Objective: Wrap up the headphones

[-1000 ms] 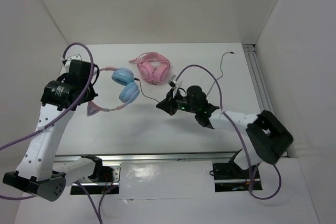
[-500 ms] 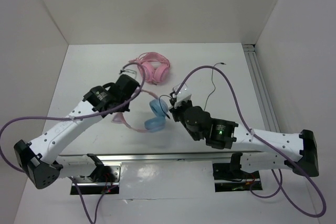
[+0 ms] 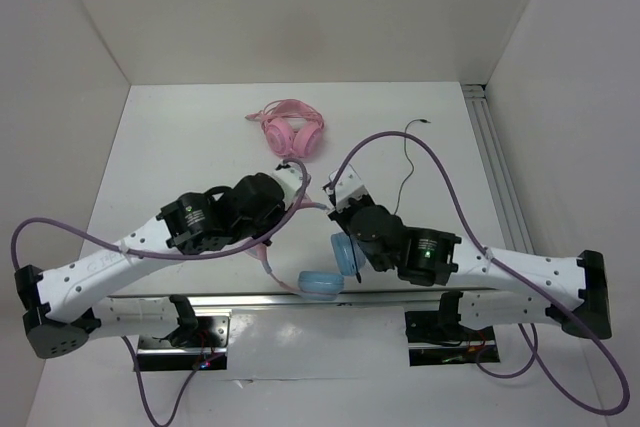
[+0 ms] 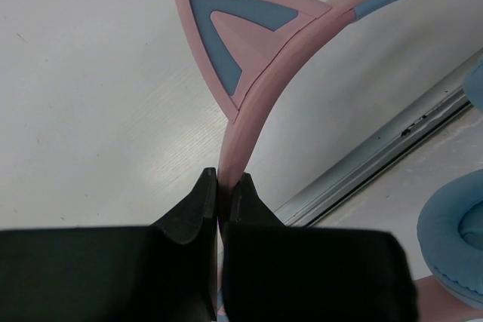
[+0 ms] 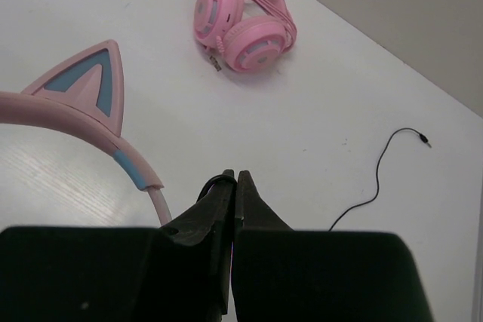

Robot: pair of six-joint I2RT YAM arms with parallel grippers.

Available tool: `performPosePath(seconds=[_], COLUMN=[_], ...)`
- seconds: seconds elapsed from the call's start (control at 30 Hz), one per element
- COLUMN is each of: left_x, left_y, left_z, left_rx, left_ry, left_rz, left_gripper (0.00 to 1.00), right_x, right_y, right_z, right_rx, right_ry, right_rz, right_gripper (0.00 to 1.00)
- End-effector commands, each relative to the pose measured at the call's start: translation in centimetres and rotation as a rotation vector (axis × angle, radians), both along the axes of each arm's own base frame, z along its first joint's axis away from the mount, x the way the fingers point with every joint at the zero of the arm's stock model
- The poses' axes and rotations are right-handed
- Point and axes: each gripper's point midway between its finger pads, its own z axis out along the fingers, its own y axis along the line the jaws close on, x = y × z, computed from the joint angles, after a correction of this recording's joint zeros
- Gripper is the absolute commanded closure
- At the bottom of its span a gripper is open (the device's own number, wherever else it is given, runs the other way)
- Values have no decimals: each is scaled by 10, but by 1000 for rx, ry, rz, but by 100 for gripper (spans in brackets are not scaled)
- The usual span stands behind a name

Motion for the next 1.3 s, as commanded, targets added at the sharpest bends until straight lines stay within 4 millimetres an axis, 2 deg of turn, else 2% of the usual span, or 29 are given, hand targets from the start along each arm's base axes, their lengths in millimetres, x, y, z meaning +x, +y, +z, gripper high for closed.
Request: performPosePath(seconds=[0.0,0.03,0.1,0.17,0.23,0.27,0.3,0.4,0.53,0.57,0.7,0.73,0.77,0.9,1.0,1.03,1.07,1.1,1.13,1.17,1.23,1.27], left_x=[-34,-35,-35,-37,-37,-37,-37,-40,-49,-51,-56,-56,-55,-51,-48,-48,-47,-44,-43,-42,-35,-34], left_y=[-23,-21,-20,-20,-21,-21,-20,-20,-21,-18,-12,-13,-10,-12,-12,-13,-12,-10,-8,-10,-4,-2], left_z=[23,25,28,30,34,34,40,42,64,75,100,107,110,131,146,148,148,152,152,155,165,169], left_rx=[-122,-125,-132,-139,-147,-147,-162,-171,-248,-286,-363,-382,-389,-460,-523,-536,-533,-540,-536,-553,-574,-585], left_ry=[21,12,6,3,-3,-3,-15,-15,-56,-87,-150,-166,-180,-239,-279,-279,-284,-292,-297,-298,-324,-328], left_rz=[-235,-241,-242,-257,-258,-258,-258,-279,-336,-338,-358,-359,-350,-331,-306,-301,-292,-270,-259,-254,-192,-178], left_gripper=[100,100,100,100,100,100,100,100,100,100,100,100,100,100,100,100,100,100,100,100,100,100], right_x=[6,-1,-8,-21,-28,-30,-27,-27,-23,-22,-17,-16,-18,-26,-24,-32,-31,-29,-36,-32,-33,-29], right_y=[-1,11,20,38,44,48,50,56,57,56,59,61,65,81,91,96,100,103,107,111,119,124], right_z=[32,30,30,26,24,15,16,10,6,6,1,7,1,1,5,4,4,8,10,5,7,-2], right_rx=[108,106,117,122,118,99,99,89,97,101,125,144,141,208,256,278,293,319,341,349,379,373], right_ry=[-28,-13,3,40,63,90,95,124,152,156,197,181,193,219,213,232,238,217,232,248,250,265], right_rz=[34,117,214,352,414,445,450,488,528,532,590,603,623,748,809,865,889,911,954,960,997,994], right_gripper=[100,100,98,97,97,97,97,97,97,97,98,98,98,94,88,84,78,64,54,46,43,42])
